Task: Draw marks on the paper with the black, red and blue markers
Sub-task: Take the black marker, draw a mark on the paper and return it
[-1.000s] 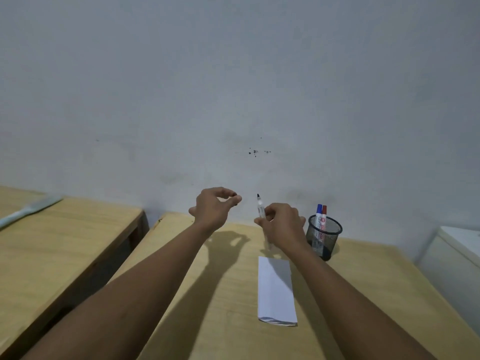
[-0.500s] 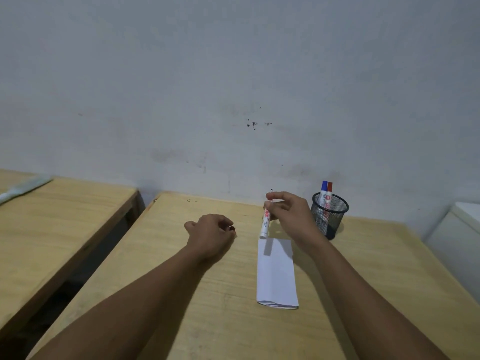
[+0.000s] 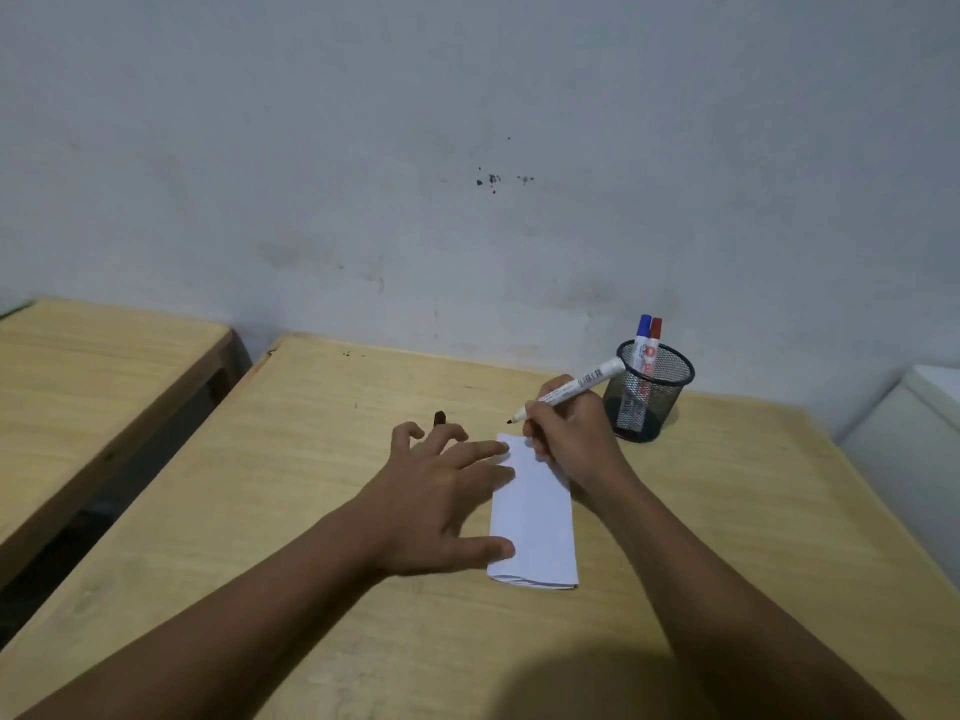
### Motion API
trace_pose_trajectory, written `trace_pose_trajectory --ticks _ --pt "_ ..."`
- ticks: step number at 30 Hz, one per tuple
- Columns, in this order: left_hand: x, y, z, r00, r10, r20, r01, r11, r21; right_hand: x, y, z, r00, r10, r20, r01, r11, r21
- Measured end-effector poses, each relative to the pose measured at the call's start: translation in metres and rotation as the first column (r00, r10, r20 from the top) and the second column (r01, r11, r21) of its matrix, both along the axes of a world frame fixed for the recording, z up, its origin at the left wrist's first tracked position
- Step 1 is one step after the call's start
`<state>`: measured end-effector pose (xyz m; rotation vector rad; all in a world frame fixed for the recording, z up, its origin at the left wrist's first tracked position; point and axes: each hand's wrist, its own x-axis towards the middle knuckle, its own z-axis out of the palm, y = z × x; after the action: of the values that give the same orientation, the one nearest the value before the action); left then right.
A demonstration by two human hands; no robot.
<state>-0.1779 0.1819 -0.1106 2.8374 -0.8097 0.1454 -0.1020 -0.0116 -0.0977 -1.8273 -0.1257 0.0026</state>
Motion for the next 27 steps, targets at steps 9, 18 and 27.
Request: trace_pose_trajectory --ticks 9,18,27 --pt "0.006 0.006 -0.011 0.998 -0.003 -0.058 0.005 1.0 0.029 0.019 0.003 -0.027 0.993 0.021 0.119 -0.001 0.987 -0.163" --pt "0.005 0.003 -0.014 0.953 0.051 -0.298 -0.023 0.995 0.097 0.023 0.0 -0.041 0.989 0.091 0.119 -0.075 0.988 -0.132" --pt "0.001 0.002 -0.013 0.938 0.063 -0.34 -0.008 0.987 0.159 0.026 0.002 -0.042 0.982 0.11 0.152 -0.081 0.979 -0.186"
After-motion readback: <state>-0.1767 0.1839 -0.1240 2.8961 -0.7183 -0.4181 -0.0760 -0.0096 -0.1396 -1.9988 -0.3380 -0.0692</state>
